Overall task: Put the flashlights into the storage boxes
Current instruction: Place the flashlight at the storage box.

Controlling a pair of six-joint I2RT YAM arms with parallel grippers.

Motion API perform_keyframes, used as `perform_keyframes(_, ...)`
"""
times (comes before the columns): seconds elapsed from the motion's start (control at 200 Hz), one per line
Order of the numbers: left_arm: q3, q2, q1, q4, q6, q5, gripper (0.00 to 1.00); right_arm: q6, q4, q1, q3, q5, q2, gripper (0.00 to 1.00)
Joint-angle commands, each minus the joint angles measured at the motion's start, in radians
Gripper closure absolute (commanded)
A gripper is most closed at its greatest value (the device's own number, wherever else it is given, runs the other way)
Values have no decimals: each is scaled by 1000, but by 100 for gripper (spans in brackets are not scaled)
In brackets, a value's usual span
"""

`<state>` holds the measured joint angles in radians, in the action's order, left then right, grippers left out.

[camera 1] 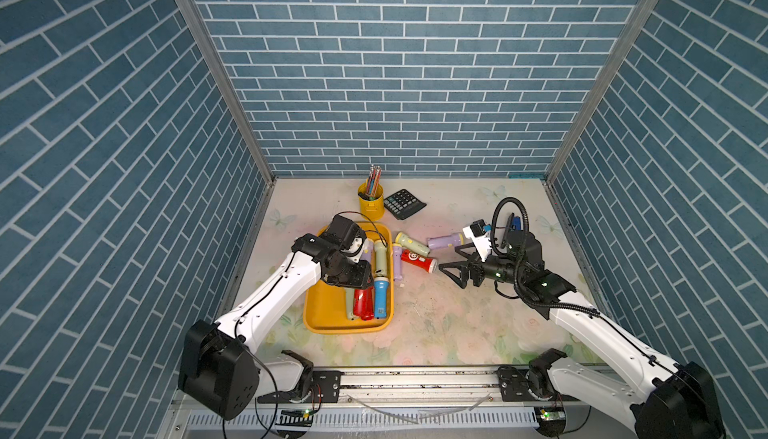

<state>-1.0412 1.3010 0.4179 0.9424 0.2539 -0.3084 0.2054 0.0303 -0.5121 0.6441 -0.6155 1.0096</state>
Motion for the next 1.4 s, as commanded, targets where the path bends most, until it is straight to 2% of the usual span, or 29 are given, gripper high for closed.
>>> perform_keyframes(0.0,-18,16,-68,114,-1,61,69,11,10,0,-26,11,-19,1)
perform_keyframes(0.075,-36,49,-106,136,-14,68,69,10,7,0,-27,11,-17,1)
perform_keyframes(0.215,-77,136,-127,194,-27,171,68,8,1,0,-33,5,-18,1)
perform_keyframes(0.565,-52,238,-153,156,20,244,67,0,-13,1,-55,11,-34,1)
perform_keyframes(1.06,36,296,-162,45,67,167,63,-1,-13,0,-64,6,-25,1)
perform_keyframes(1.395,40,298,-162,9,69,161,46,4,-11,0,-61,17,-27,1)
